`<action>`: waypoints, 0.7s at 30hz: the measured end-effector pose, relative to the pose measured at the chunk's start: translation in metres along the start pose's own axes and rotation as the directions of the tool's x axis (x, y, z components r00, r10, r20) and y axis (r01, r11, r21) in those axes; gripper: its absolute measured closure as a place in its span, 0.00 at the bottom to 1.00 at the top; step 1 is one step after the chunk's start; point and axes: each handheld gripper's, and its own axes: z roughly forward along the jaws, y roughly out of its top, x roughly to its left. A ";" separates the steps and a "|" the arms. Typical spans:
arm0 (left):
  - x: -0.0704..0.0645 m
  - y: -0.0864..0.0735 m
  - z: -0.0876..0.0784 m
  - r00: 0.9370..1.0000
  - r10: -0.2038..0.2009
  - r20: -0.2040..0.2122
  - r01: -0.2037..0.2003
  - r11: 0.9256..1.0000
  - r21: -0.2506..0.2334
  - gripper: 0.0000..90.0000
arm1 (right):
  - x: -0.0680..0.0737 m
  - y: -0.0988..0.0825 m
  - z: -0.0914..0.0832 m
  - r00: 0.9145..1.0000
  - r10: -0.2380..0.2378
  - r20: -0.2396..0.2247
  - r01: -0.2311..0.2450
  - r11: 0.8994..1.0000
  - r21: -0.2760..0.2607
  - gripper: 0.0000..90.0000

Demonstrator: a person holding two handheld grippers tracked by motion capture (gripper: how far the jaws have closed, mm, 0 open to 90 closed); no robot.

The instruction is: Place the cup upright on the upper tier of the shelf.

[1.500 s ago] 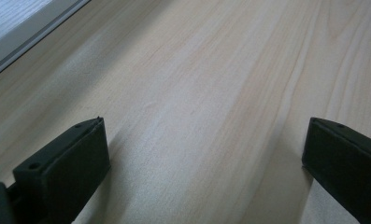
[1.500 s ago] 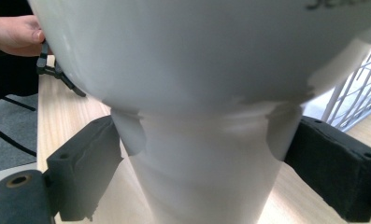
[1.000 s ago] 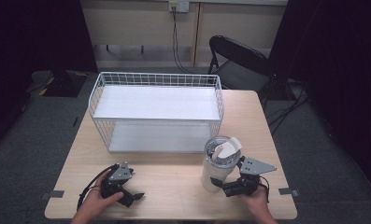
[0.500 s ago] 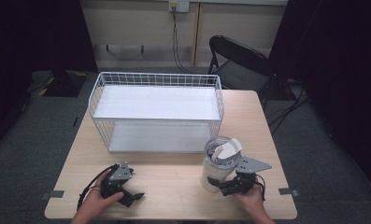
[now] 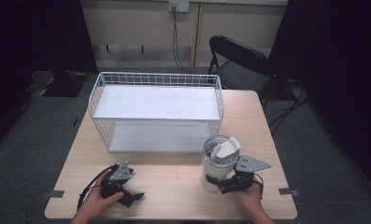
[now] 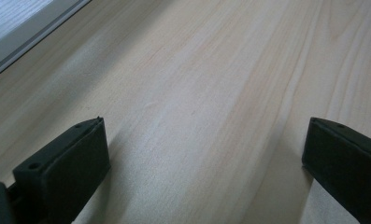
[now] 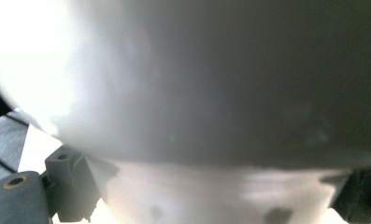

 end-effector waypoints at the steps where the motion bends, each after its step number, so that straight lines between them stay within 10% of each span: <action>1: 0.000 0.000 0.000 1.000 -0.001 -0.001 0.001 1.000 0.000 0.00 | 0.001 0.001 0.000 1.000 -0.004 -0.008 0.004 1.000 -0.004 0.11; 21: 0.000 0.000 0.000 1.000 0.000 0.000 0.000 1.000 0.000 0.00 | 0.006 0.046 0.000 0.998 0.003 -0.060 -0.004 1.000 -0.020 0.11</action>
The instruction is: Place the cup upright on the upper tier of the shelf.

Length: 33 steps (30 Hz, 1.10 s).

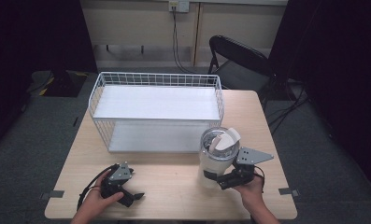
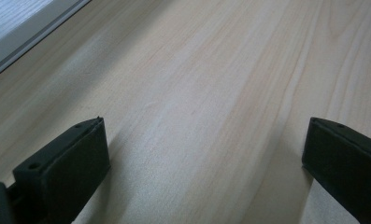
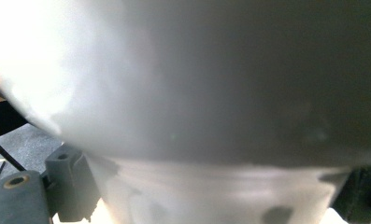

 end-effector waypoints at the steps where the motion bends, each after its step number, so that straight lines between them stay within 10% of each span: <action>1: 0.000 0.000 0.000 1.000 0.000 0.000 0.000 1.000 0.000 0.00 | -0.001 0.004 0.001 1.000 0.001 -0.003 -0.001 1.000 0.003 0.11; 33: 0.000 0.000 0.000 1.000 -0.001 -0.001 0.001 1.000 0.000 0.00 | -0.009 0.070 0.017 0.998 0.008 -0.068 -0.005 0.999 0.048 0.11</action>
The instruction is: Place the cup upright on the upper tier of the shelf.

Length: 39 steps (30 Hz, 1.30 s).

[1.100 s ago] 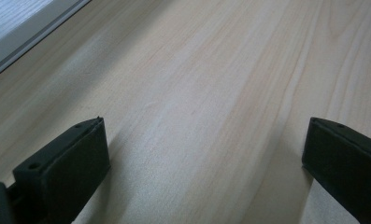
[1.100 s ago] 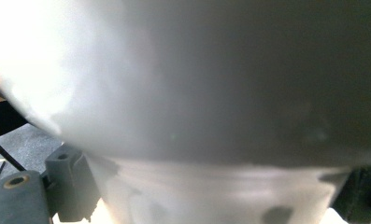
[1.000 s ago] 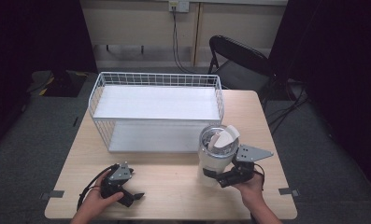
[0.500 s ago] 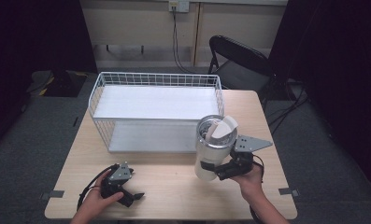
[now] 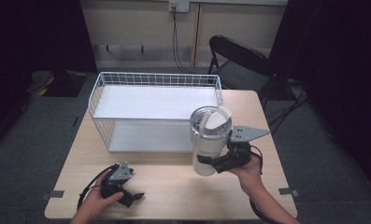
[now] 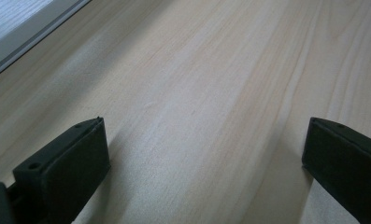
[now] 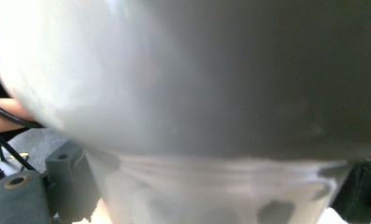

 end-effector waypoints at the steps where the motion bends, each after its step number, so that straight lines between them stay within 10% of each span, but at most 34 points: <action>1: 0.000 0.000 0.000 1.000 0.000 0.000 0.000 1.000 0.000 0.00 | 0.000 0.000 0.000 1.000 0.000 0.000 0.000 1.000 0.000 0.11; 39: 0.000 0.000 0.000 1.000 0.001 0.001 -0.001 1.000 0.000 0.00 | -0.008 0.089 0.019 0.999 -0.004 -0.042 0.004 1.000 0.007 0.11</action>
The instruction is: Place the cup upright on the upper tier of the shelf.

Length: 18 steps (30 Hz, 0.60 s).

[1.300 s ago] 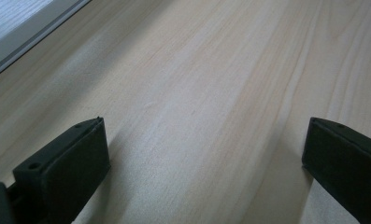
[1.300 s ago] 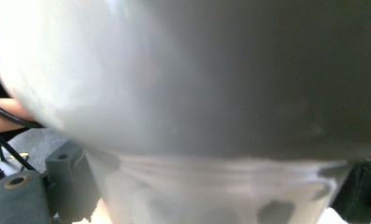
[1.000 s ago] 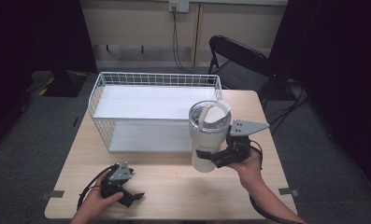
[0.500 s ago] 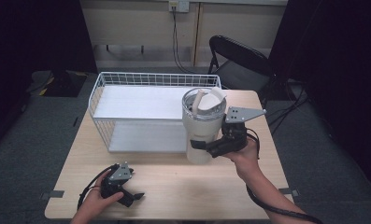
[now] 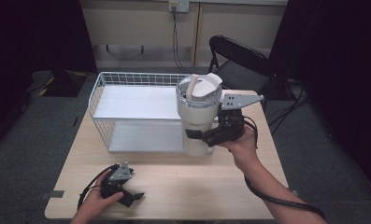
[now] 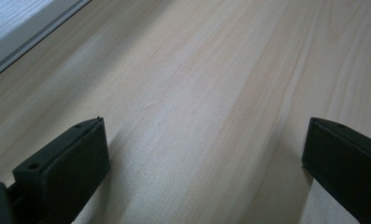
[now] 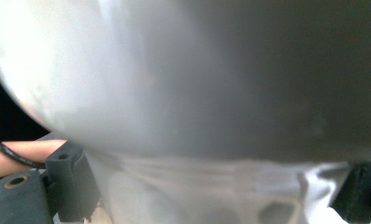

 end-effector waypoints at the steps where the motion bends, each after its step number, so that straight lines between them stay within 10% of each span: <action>1: 0.000 0.000 0.000 1.000 0.001 0.000 -0.001 1.000 0.000 0.00 | -0.001 0.003 0.001 1.000 0.009 -0.009 -0.010 1.000 -0.005 0.11; 18: 0.000 0.000 0.000 1.000 -0.002 -0.001 0.002 1.000 -0.004 0.00 | -0.008 0.031 0.012 1.000 0.019 0.007 -0.019 1.000 -0.020 0.11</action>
